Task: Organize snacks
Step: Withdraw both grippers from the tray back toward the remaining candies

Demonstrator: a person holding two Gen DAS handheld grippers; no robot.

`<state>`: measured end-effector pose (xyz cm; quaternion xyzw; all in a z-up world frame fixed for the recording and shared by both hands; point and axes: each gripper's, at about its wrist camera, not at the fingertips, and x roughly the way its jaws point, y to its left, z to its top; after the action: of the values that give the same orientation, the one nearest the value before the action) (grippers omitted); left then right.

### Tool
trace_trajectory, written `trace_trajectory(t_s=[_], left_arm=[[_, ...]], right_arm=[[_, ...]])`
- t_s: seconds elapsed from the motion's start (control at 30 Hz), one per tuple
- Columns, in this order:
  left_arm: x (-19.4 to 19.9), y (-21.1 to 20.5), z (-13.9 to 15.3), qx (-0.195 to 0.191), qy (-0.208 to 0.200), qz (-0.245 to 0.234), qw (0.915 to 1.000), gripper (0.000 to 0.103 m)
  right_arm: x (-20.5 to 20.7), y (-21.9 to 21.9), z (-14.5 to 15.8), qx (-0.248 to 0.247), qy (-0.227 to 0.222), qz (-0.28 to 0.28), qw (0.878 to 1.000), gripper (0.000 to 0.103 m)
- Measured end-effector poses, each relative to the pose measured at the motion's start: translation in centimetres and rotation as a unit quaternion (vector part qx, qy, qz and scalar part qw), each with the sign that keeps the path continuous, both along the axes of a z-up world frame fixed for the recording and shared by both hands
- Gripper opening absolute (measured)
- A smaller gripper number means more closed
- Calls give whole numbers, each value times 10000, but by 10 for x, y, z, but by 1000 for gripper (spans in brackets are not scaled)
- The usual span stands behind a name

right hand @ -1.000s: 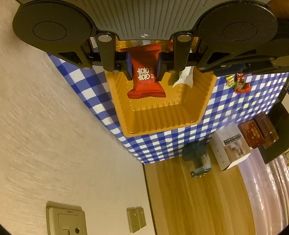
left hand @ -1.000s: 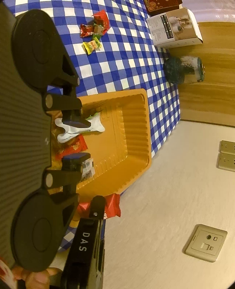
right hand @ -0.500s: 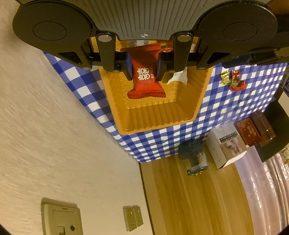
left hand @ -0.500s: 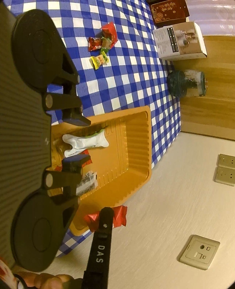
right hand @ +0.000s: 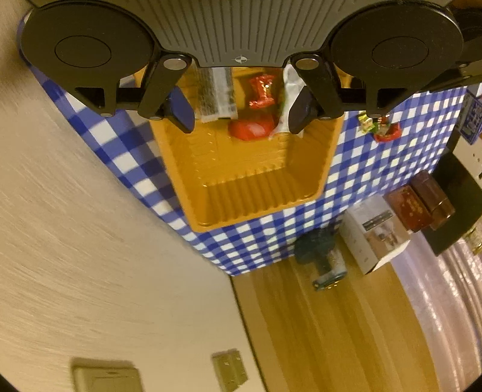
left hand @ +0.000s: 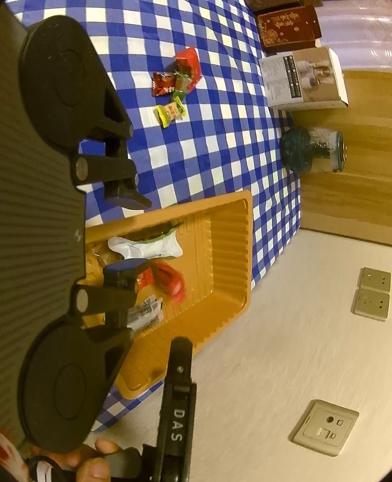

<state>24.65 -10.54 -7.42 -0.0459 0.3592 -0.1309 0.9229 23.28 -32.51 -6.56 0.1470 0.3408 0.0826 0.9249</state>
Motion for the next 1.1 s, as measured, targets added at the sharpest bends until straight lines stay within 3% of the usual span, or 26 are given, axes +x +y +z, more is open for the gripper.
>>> trace_trajectory(t_s=[0.47, 0.77, 0.87, 1.0, 1.1], left_arm=[[-48, 20, 21, -152, -48, 261, 9995, 42], [-88, 35, 40, -221, -153, 390, 9989, 57], [-101, 41, 42, -216, -155, 419, 9988, 61], [-119, 55, 44, -196, -160, 543, 9982, 75], [-132, 71, 43, -195, -125, 670, 9975, 77]], right_arm=[[-58, 9, 22, -28, -108, -65, 9999, 69], [-100, 31, 40, -74, -193, 43, 9998, 69], [-110, 39, 43, -68, -168, 116, 9998, 69], [-124, 53, 46, -109, -178, 215, 9996, 69], [-133, 62, 47, -119, -182, 284, 9994, 69]])
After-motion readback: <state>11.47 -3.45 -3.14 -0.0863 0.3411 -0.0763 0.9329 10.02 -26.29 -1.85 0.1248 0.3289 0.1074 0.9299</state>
